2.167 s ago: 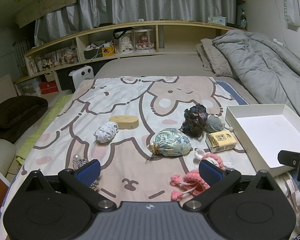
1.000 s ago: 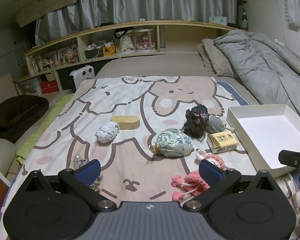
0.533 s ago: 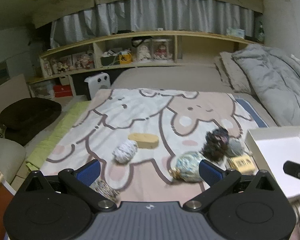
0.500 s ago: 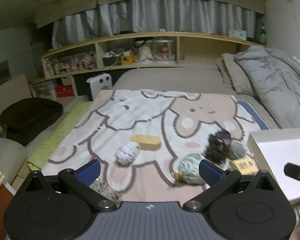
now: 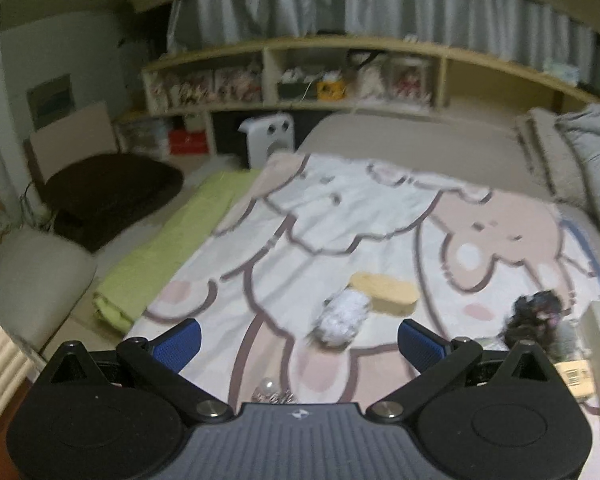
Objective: Organize objects
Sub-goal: 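Grasp the braided rope with the left tool while the right tool grasps the pink crocheted bunny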
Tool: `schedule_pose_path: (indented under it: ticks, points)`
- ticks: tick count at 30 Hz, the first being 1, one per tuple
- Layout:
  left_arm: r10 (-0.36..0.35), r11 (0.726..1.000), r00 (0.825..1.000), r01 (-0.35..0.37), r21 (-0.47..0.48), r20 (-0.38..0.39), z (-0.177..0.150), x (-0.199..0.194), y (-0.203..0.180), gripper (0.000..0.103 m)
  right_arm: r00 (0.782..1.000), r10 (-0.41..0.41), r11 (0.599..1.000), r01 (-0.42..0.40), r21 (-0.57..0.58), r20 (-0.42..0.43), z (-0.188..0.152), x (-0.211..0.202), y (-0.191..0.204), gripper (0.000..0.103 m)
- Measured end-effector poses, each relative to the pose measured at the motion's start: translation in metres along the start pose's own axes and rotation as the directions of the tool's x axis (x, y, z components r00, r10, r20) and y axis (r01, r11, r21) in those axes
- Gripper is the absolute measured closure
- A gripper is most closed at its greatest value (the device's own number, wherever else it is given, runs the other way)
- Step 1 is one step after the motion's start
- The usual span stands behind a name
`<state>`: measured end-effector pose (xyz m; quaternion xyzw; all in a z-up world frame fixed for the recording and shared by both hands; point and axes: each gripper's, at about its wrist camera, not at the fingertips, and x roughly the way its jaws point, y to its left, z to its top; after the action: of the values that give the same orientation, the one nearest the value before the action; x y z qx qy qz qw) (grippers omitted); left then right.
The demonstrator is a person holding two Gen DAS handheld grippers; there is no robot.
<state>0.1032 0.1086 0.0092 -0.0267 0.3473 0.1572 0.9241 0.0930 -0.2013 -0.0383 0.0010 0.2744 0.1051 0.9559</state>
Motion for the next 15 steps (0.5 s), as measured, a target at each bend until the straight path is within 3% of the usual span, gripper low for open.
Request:
schedule_pose_path:
  ticks: [8,11,15]
  points:
    - [0.038,0.999,0.982,-0.041,-0.011,-0.184,-0.015,0.041,0.006,0.002,0.987,0.127,0.989,-0.134,-0.061,-0.097,-0.015,0.035,0.006,0.0]
    - [0.043,0.998,0.973,-0.05,-0.027,-0.226,-0.022,0.051,0.009,0.004,0.957,0.237,0.963,-0.255,-0.09,-0.169,-0.022,0.045,0.008,0.0]
    - [0.033,0.998,0.957,-0.046,-0.038,-0.287,-0.028,0.067,0.011,0.007,0.919,0.3,0.936,-0.335,-0.107,-0.254,-0.032,0.054,0.013,0.0]
